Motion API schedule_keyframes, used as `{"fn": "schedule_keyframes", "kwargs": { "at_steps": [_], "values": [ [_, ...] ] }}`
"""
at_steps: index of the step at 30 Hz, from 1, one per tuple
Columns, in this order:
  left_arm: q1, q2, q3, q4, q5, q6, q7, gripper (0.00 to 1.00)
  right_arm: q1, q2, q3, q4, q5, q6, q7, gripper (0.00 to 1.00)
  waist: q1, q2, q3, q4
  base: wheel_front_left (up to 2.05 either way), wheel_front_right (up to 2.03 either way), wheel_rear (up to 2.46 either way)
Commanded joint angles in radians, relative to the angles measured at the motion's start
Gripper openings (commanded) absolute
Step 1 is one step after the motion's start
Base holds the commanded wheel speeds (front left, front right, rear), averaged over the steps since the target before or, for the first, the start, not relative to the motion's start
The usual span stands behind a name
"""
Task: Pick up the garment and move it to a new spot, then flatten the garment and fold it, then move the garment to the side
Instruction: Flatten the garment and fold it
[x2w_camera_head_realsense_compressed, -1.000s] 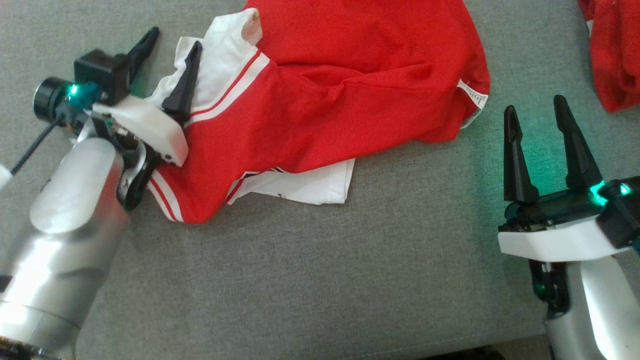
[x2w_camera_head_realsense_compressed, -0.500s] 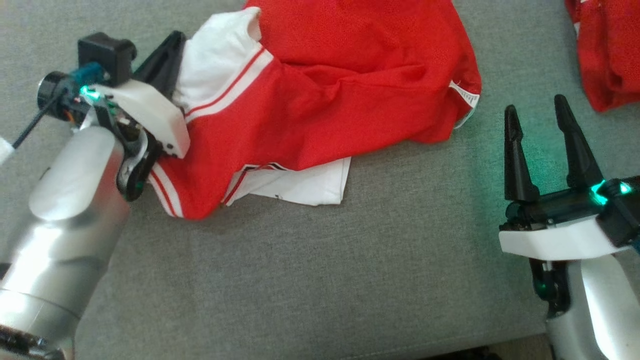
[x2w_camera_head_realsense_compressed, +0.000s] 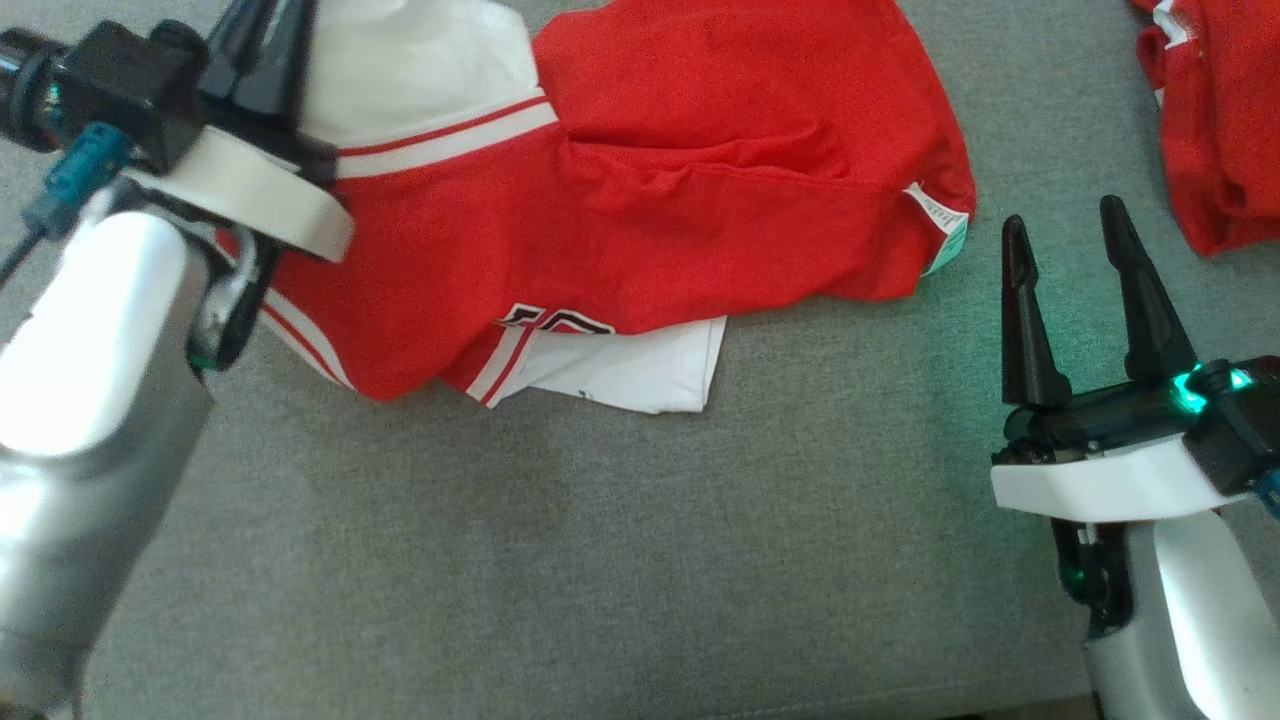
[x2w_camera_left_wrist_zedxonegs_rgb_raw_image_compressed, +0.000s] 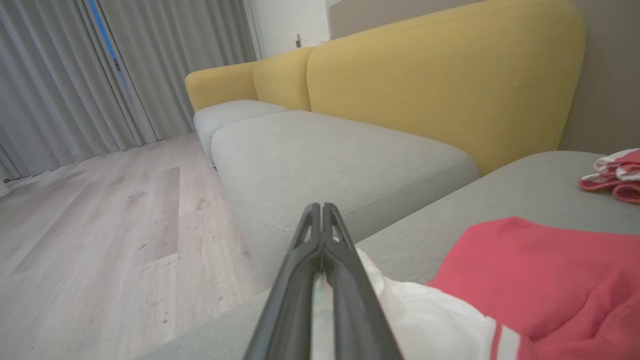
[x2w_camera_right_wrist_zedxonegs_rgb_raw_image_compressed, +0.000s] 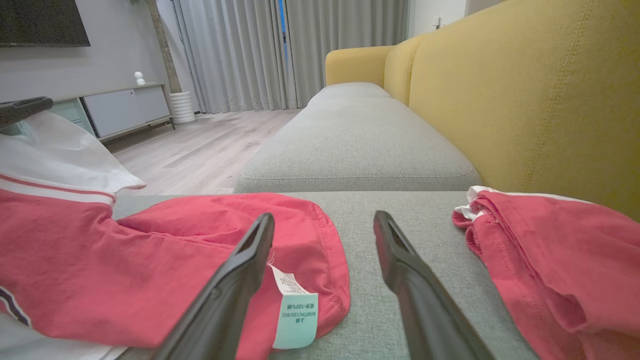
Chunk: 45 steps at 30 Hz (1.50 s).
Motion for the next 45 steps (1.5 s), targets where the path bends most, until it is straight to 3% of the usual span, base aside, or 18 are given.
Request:
{"fn": "schedule_keyframes", "kwargs": {
  "at_steps": [1,8,14,15,16,22,28,35,38,39,40,41,42,43,44,45],
  "values": [
    [-0.003,0.044,0.029,-0.059,0.010,0.014,-0.001,0.00,0.003,0.004,0.022,-0.029,0.000,-0.001,-0.006,1.00,0.0000,0.0000,0.000,-0.001,0.00,0.00,0.00],
    [0.175,0.032,-0.043,-0.282,-0.003,0.048,0.034,0.00,0.009,0.013,0.015,-0.029,0.007,-0.001,-0.006,1.00,0.0000,0.0000,0.001,-0.006,0.00,0.00,0.00],
    [0.294,-0.027,-0.126,-0.318,-0.010,0.075,0.048,0.00,0.012,0.015,0.010,-0.026,0.009,-0.001,-0.006,1.00,0.0000,0.0000,-0.005,0.007,0.00,0.00,0.00],
    [0.300,-0.031,-0.137,-0.309,0.001,0.082,0.048,0.58,0.010,0.015,0.012,-0.026,0.010,-0.001,-0.006,1.00,0.0000,0.0000,-0.006,0.009,0.00,0.00,0.00],
    [0.302,-0.034,-0.147,-0.302,0.019,0.092,0.042,1.00,0.009,0.015,0.013,-0.025,0.009,-0.001,-0.006,1.00,0.0000,0.0000,-0.007,0.011,0.00,0.00,0.00],
    [0.294,-0.034,-0.198,-0.271,0.151,0.166,0.021,1.00,0.013,0.013,0.012,-0.024,0.008,-0.001,-0.006,1.00,0.0000,0.0000,-0.017,0.023,0.00,0.00,0.00],
    [0.298,-0.021,-0.211,-0.278,0.251,0.271,0.043,1.00,0.022,0.014,0.012,-0.023,0.010,-0.001,-0.006,1.00,0.0000,0.0000,-0.023,0.025,0.00,0.00,0.00],
    [0.291,-0.016,-0.198,-0.292,0.286,0.344,0.099,1.00,0.030,0.014,0.017,-0.020,0.011,-0.001,-0.006,1.00,0.0000,0.0000,-0.029,0.022,0.00,0.00,0.00],
    [0.295,-0.013,-0.186,-0.304,0.272,0.355,0.115,1.00,0.030,0.014,0.018,-0.021,0.012,-0.001,-0.006,1.00,0.0000,0.0000,-0.030,0.020,0.00,0.00,0.00],
    [0.296,-0.011,-0.183,-0.308,0.269,0.357,0.118,0.89,0.030,0.014,0.019,-0.022,0.012,-0.001,-0.006,1.00,0.0000,0.0000,-0.030,0.020,0.00,0.00,0.00],
    [0.296,-0.009,-0.181,-0.312,0.267,0.358,0.120,0.69,0.030,0.014,0.019,-0.022,0.012,-0.001,-0.006,1.00,0.0000,0.0000,-0.030,0.020,0.00,0.00,0.00],
    [0.296,-0.009,-0.181,-0.312,0.267,0.358,0.120,0.69,0.030,0.014,0.019,-0.022,0.012,-0.001,-0.006,1.00,0.0000,0.0000,-0.030,0.020,0.00,0.00,0.00],
    [0.297,-0.007,-0.179,-0.317,0.264,0.359,0.122,0.44,0.031,0.014,0.019,-0.022,0.012,-0.001,-0.006,1.00,0.0000,0.0000,-0.029,0.021,0.00,0.00,0.00],
    [0.296,-0.006,-0.177,-0.323,0.261,0.360,0.124,0.26,0.031,0.013,0.020,-0.022,0.012,-0.001,-0.006,1.00,0.0000,0.0000,-0.029,0.021,0.00,0.00,0.00],
    [0.297,-0.004,-0.175,-0.329,0.258,0.361,0.126,0.00,0.031,0.013,0.020,-0.022,0.012,-0.001,-0.006,1.00,0.0000,0.0000,-0.028,0.022,0.00,0.00,0.00],
    [0.299,-0.002,-0.173,-0.333,0.253,0.361,0.133,0.00,0.031,0.013,0.020,-0.021,0.012,-0.001,-0.006,1.00,0.0000,0.0000,-0.027,0.022,0.00,0.00,0.00]
  ]
}}
